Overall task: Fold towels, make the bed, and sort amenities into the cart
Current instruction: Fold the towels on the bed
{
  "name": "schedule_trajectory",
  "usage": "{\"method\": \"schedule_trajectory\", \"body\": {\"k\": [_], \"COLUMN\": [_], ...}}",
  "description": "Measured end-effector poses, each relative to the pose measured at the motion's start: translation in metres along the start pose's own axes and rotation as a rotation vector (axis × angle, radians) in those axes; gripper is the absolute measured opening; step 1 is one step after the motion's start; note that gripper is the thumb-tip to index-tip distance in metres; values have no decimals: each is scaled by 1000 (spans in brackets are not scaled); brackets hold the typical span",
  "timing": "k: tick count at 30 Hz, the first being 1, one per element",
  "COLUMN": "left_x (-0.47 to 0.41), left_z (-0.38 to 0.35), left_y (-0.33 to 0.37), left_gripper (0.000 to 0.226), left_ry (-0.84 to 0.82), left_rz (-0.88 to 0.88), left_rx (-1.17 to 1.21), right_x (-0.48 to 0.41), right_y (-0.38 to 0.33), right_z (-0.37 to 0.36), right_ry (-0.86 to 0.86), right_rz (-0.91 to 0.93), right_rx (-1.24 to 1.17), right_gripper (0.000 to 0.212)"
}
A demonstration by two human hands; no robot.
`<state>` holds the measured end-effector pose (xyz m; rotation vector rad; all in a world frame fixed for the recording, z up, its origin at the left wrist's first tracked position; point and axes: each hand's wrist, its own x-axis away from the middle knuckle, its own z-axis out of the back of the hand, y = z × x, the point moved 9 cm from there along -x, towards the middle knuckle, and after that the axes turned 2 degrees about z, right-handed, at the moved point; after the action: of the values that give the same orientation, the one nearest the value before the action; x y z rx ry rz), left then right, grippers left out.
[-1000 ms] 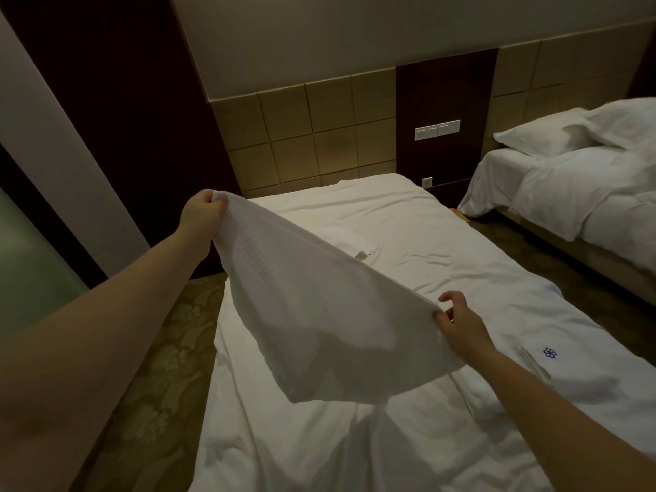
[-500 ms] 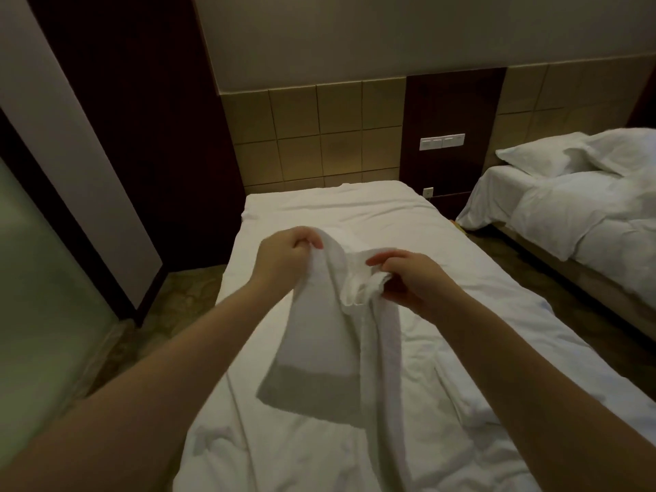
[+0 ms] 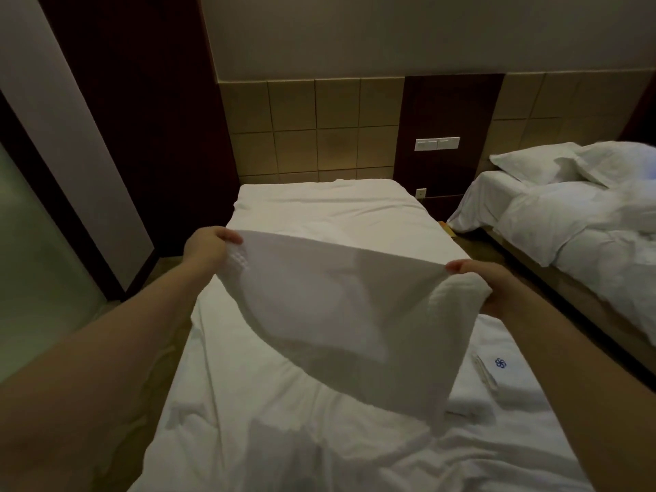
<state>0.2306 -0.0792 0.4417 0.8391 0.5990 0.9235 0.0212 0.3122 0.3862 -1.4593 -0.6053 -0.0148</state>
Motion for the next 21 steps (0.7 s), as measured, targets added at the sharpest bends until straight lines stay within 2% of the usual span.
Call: {"method": "schedule_trajectory", "body": {"k": [3,6,9,13,18,21], "left_x": [11,34,71,119,154,148], "left_z": [-12,-38,-66,-94,-106,-101], "left_y": [5,24,54,90,106,101], "left_gripper": [43,44,46,30,37,33], "left_ry": [-17,-93,-154,-195,-270,-228], "left_rz": [21,13,-79,-300,-463,-529], "left_rx": [20,33,72,29,-17,-60], "right_x": [3,6,18,42,45,50], "right_y": [-1,-6,-7,-2,0,-1], "right_z": [5,-14,-52,-101,-114,-119], "right_ry": [-47,-118,-162,-203,-160,-179], "right_rz": [-14,-25,-22,-5,11,-3], "right_rx": [-76,-304,-366,-388,-456,-499], "right_gripper": [15,23,34,29,30,27]}}
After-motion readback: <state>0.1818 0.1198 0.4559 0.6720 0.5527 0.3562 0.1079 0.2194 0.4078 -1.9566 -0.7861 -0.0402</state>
